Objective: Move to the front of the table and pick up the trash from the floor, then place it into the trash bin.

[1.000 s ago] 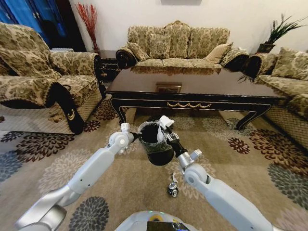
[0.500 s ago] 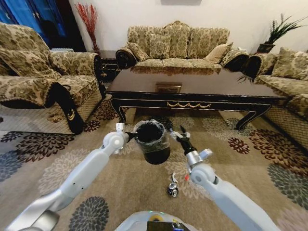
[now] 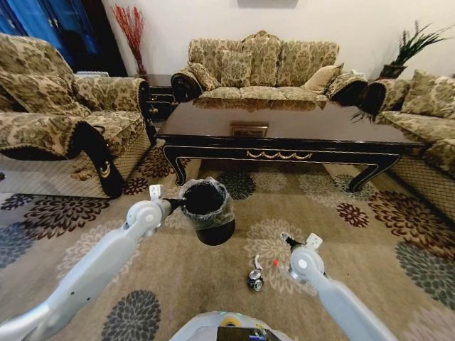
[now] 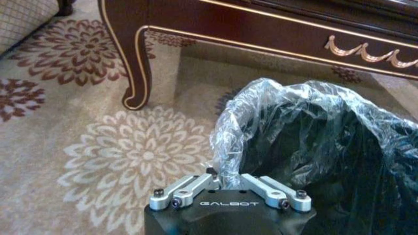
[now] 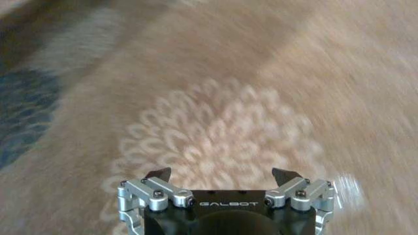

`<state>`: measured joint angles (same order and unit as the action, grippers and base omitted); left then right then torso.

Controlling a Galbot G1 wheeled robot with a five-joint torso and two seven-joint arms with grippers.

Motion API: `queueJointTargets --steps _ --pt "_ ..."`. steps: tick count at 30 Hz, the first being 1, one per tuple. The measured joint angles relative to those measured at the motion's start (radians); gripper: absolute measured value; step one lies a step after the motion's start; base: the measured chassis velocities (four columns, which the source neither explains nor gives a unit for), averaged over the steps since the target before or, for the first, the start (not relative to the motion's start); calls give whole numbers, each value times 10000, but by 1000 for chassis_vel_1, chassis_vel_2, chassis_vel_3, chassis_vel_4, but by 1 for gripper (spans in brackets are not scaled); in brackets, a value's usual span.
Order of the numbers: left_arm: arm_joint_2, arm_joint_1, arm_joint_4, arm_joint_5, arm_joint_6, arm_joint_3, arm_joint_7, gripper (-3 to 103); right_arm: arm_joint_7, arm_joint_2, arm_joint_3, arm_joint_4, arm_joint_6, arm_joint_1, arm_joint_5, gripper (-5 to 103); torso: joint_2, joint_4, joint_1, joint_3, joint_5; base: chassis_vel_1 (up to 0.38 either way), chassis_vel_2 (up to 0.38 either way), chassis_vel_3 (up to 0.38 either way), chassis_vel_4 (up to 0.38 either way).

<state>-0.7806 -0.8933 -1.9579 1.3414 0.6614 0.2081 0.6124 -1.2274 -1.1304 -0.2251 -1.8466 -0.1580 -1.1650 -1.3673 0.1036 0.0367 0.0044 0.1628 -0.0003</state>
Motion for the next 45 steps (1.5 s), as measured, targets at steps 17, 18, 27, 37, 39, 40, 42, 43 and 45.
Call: queueJointTargets --steps 17,18,27,37,39,40,42,43,45 --pt "49 -688 -386 -94 -4 772 -2 3 -1088 -2774 -3634 2313 575 264 -396 100 0 0 0 1 1 0 0 0 0" --pt "51 -704 -392 -95 -5 796 -2 3 -991 -2803 -3746 2568 602 297 -408 100 0 0 0 1 3 0 0 0 0" --pt "91 -801 -406 -100 -4 845 27 3 372 -2837 -4089 4503 807 711 -379 100 0 0 0 2 4 0 0 0 0" --pt "70 -682 -235 -132 4 685 50 3 1245 -2897 -3969 5826 971 940 -14 96 0 0 1 2 5 0 0 0 0" --pt "72 -628 -183 -132 4 640 50 3 1347 -2868 -3922 5935 978 919 6 89 0 0 0 1 5 0 0 0 0" --pt "64 -599 -148 -131 5 602 51 3 1377 -2848 -3898 5962 976 915 14 85 0 0 0 1 2 0 0 0 0" --pt "49 -571 -117 -132 5 565 51 3 1382 -2840 -3876 5984 976 915 37 82 0 0 1 1 1 0 0 0 0" --pt "26 -539 -86 -132 6 527 51 3 1382 -2832 -3852 6000 976 914 75 78 0 0 0 1 0 0 0 0 0" --pt "-25 -480 -41 -134 6 451 51 3 1382 -2822 -3798 5985 977 906 162 74 0 -2 1 1 0 0 0 0 0"
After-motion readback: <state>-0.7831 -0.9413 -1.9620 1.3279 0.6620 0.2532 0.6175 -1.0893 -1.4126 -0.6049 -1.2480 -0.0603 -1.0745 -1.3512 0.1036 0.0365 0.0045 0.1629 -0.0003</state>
